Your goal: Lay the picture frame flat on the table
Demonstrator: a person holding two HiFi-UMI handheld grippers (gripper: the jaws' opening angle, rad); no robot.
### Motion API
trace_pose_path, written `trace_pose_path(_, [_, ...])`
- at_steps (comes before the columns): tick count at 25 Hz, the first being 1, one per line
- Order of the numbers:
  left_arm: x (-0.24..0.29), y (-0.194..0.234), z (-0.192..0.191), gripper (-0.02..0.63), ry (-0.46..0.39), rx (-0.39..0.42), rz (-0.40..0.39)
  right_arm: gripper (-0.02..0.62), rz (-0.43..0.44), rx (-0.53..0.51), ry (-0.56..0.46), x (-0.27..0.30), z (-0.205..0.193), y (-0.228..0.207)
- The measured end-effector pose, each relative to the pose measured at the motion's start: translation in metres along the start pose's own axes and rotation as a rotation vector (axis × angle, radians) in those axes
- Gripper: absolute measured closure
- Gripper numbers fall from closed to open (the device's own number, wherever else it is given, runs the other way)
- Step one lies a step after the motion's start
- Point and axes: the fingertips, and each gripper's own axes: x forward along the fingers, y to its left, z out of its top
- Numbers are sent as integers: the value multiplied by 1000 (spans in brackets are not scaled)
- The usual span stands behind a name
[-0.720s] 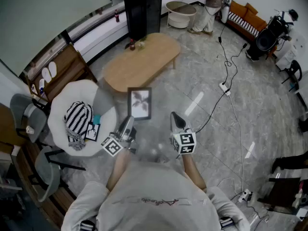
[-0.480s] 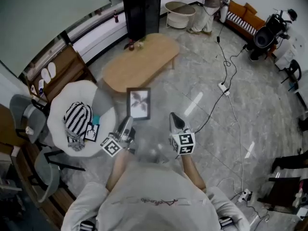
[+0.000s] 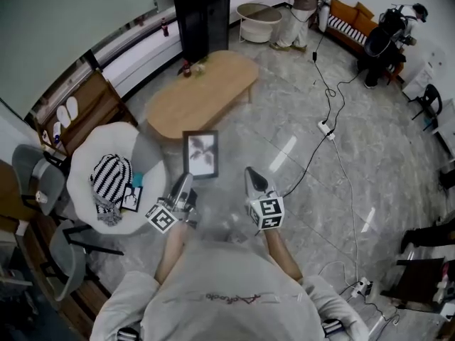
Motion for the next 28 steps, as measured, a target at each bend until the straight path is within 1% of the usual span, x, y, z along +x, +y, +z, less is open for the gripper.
trace_pose_path(11, [25, -14, -26, 537, -14, 14, 1, 592, 12, -9, -3, -15, 0, -37])
trace_pose_path(22, [38, -14, -45, 537, -35, 25, 13, 592, 59, -29, -9, -10, -4, -54])
trace_pose_path(28, [52, -8, -45, 537, -39, 27, 12, 592, 70, -32, -11, 2, -1, -62])
